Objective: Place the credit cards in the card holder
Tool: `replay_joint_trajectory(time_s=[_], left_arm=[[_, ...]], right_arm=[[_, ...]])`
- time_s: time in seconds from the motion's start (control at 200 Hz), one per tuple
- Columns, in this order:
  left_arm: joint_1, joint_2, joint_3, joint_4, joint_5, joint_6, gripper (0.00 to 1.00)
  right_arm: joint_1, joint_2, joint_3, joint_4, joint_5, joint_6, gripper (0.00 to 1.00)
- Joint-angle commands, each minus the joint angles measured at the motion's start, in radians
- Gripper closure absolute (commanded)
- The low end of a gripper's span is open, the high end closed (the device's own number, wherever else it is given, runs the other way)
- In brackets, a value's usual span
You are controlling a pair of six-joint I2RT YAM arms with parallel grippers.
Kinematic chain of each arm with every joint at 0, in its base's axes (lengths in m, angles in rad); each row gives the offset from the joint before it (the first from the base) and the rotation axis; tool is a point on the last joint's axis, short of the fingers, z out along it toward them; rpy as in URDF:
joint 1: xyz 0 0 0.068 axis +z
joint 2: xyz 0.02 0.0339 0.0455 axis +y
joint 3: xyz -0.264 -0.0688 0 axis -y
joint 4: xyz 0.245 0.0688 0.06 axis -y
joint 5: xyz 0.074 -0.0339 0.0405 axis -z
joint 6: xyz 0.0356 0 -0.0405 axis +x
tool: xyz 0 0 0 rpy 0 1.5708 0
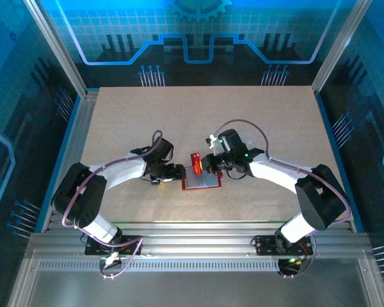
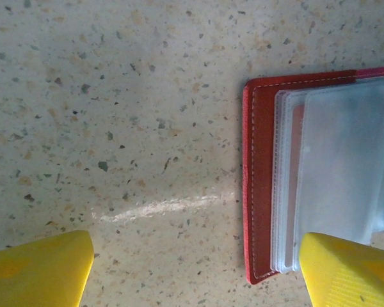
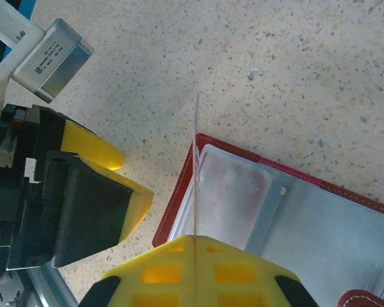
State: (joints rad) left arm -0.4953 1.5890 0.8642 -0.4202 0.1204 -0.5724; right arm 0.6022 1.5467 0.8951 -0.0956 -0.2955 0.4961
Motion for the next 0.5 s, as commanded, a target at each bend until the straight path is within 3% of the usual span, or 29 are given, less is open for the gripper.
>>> replay_joint_trajectory(time_s=[0.0,0.355,0.495], left_arm=[[-0.015,0.044,0.043,0.003,-0.026,0.017,0.15],[-0.058,0.138,0.13,0.024,-0.046,-0.005,0.16],[-0.076,0.117,0.132,0.023,-0.104,-0.03,0.16]], right_arm=[[0.014,-0.002,-0.01,0.044,0.008,0.012,1.0],[-0.026,-0.035,-0.085,0.048,0.003,0.02,1.0],[-0.05,-0.049,-0.107,0.073,-0.03,0.03,1.0]])
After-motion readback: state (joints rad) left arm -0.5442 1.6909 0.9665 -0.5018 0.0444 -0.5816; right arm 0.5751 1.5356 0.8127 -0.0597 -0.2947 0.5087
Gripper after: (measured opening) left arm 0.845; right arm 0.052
